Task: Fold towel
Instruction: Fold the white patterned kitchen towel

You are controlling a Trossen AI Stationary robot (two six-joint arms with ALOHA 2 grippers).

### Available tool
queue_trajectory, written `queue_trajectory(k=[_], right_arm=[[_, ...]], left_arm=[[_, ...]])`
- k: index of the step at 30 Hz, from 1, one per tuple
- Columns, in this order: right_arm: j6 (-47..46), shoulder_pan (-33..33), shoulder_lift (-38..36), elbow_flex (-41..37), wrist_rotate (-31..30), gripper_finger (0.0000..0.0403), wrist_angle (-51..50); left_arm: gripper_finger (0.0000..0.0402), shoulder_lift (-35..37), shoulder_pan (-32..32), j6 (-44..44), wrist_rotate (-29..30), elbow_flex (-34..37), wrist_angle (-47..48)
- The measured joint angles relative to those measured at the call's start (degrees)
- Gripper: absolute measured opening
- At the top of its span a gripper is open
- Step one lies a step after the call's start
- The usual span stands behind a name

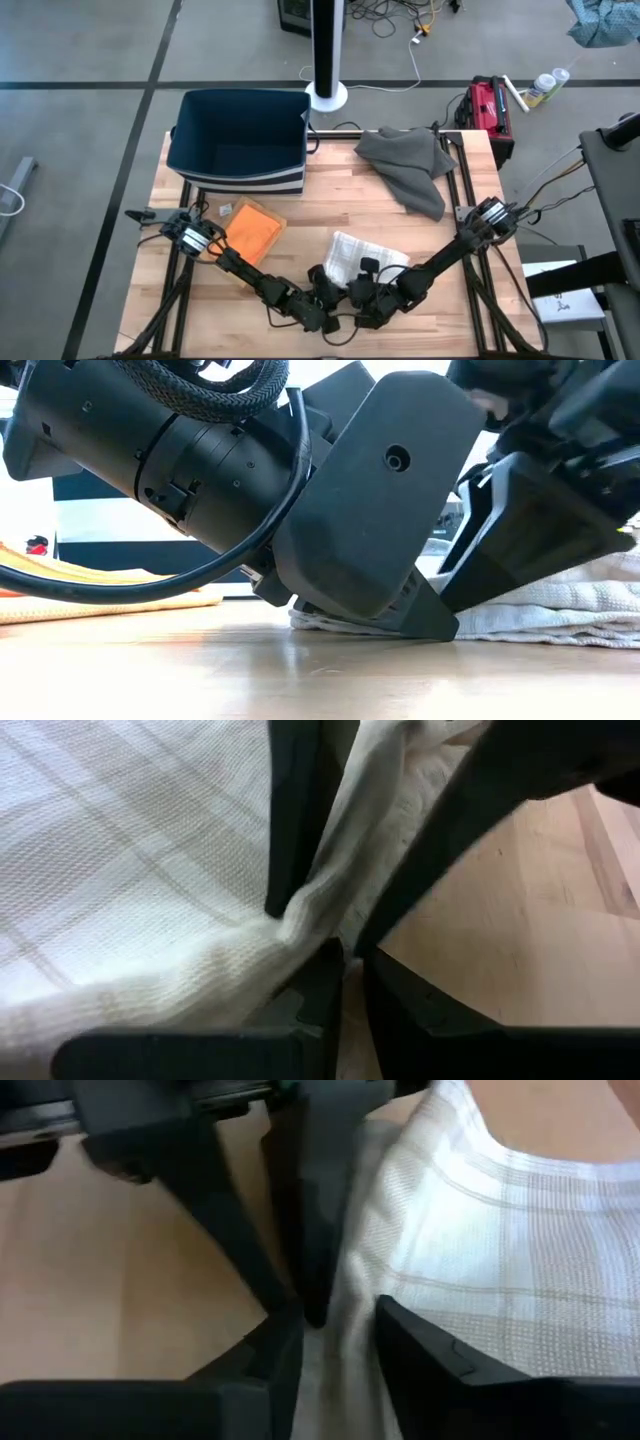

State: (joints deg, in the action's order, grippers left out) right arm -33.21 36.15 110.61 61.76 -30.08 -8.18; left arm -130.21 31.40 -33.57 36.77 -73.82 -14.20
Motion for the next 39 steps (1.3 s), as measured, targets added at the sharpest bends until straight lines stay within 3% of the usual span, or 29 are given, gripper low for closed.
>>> queue_trajectory(k=[8,23,29,36,39], right_arm=[[0.0,1.5,-1.6,0.2,-4.6,0.0157,-2.9],[-0.2,1.3,0.4,0.1,-4.9,0.0138,-1.8],[-0.5,1.3,0.2,0.1,-5.9,0.0103,-1.9],[-0.7,1.3,0.2,1.0,-6.0,0.0014,-2.1],[-0.7,1.4,0.2,1.8,-5.9,0.0009,-2.3]], left_arm=[[0.0039,0.0,0.0,0.0,0.0,0.0,0.0],[0.0039,0.0,0.0,0.0,0.0,0.0,0.0],[0.0039,0.0,0.0,0.0,0.0,0.0,0.0],[0.0039,0.0,0.0,0.0,0.0,0.0,0.0],[0.0039,0.0,0.0,0.0,0.1,0.0,0.0]])
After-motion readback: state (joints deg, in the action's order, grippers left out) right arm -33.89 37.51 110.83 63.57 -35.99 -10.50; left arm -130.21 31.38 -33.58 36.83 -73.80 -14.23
